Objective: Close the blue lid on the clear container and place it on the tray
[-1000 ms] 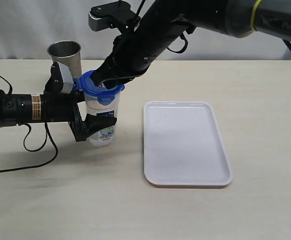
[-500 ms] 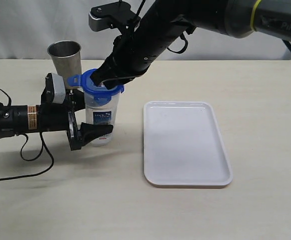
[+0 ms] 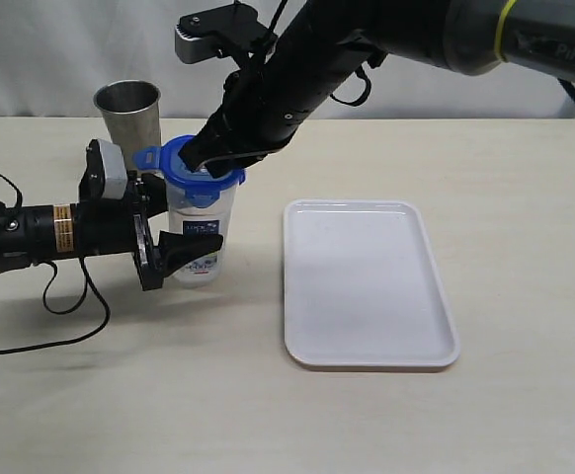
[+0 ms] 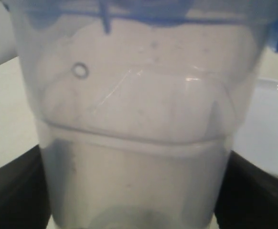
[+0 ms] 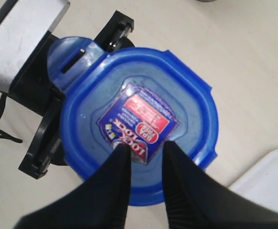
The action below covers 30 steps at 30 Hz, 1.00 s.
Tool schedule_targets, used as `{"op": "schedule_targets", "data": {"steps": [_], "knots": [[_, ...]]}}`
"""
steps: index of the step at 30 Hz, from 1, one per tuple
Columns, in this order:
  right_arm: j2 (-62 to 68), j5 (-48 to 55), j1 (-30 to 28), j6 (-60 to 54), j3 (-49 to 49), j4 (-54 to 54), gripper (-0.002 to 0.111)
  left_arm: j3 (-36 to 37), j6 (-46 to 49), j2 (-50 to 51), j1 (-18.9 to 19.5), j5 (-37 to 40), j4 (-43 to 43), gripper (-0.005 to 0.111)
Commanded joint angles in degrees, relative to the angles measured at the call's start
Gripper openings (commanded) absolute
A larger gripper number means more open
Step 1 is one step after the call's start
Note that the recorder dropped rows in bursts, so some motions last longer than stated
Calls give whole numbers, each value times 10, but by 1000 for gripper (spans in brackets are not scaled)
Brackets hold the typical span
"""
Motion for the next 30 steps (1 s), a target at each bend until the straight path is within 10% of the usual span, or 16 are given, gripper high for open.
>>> {"op": "schedule_targets", "data": {"steps": [1,30], "knots": [[-27,-2,-1,-2,2,-13,23,-2,4,-3,0,2,19,0],[16,84,-1,76,3,-94,23,-2,-50,-70,0,1,54,0]]}}
